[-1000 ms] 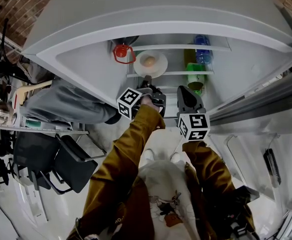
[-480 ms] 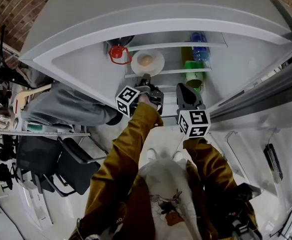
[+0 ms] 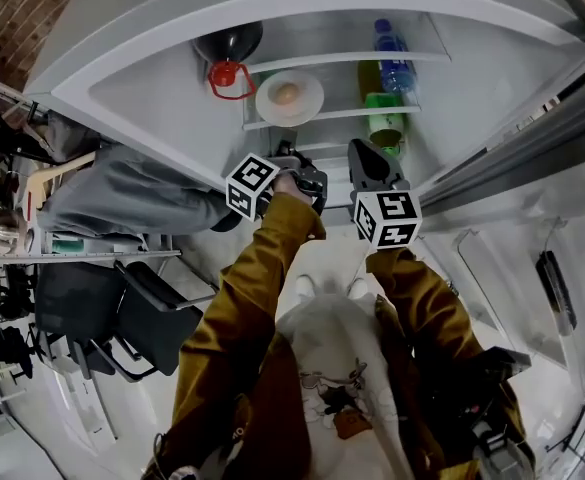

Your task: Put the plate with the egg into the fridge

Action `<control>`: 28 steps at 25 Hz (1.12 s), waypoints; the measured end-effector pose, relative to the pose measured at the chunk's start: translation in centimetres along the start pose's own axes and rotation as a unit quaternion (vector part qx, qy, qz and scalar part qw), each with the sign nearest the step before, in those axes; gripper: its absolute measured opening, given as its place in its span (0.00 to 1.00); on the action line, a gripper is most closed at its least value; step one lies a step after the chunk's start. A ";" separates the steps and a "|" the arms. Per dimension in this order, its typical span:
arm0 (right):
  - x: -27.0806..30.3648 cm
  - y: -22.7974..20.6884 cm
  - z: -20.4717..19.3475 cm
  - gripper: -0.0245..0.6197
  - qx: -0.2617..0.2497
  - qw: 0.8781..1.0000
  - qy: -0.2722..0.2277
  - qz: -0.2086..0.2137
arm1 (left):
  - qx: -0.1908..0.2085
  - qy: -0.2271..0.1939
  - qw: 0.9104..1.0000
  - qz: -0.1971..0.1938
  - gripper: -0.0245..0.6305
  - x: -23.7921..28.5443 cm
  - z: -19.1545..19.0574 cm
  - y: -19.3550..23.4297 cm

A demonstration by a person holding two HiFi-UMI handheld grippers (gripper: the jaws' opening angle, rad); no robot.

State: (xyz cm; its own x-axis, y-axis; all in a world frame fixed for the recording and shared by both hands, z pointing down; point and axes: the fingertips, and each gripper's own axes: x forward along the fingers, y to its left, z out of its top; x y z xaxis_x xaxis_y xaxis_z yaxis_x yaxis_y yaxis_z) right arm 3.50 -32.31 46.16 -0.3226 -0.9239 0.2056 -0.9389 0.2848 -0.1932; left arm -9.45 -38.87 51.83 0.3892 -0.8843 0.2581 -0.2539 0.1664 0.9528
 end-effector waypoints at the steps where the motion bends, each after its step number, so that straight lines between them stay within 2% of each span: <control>1: 0.0 0.1 0.1 0.05 0.000 1.000 -0.001 0.001 | 0.002 0.000 1.000 -0.003 0.07 -0.3 0.0 -0.3; 5: -0.3 0.3 0.5 0.05 0.000 1.000 -0.008 0.001 | -0.019 0.020 1.000 -0.012 0.07 -1.9 -1.5 -1.1; 8: -1.0 0.6 0.4 0.05 0.000 1.000 -0.006 -0.001 | -0.005 0.026 0.999 -0.020 0.07 -3.8 -2.5 -1.7; 11: -1.6 0.7 0.5 0.05 0.001 1.000 -0.008 -0.005 | 0.049 0.037 0.997 -0.049 0.07 -5.3 -3.0 -3.5; 14: -2.2 1.4 0.6 0.05 0.001 1.000 -0.010 -0.004 | 0.137 0.039 0.986 -0.084 0.05 -7.2 -3.2 -5.9; 17: -3.1 2.1 0.5 0.05 -0.003 1.000 -0.010 -0.001 | 0.218 0.040 0.969 -0.112 0.05 -9.2 -3.7 -7.6; 21: -4.3 3.1 0.6 0.05 -0.005 1.000 -0.014 0.004 | 0.326 0.033 0.935 -0.137 0.05 -11.6 -4.5 -9.0; 28: -6.7 4.5 0.1 0.05 -0.005 1.000 -0.014 0.015 | 0.453 0.043 0.877 -0.157 0.05 -15.3 -7.0 -9.0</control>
State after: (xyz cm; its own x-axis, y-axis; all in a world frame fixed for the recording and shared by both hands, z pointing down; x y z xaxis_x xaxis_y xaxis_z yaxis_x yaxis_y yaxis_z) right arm 1.45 -24.91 43.81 -0.3465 -0.9220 0.1730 -0.9303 0.3141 -0.1894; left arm -6.94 -23.80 40.41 0.6212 -0.7818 0.0542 -0.7058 -0.5281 0.4721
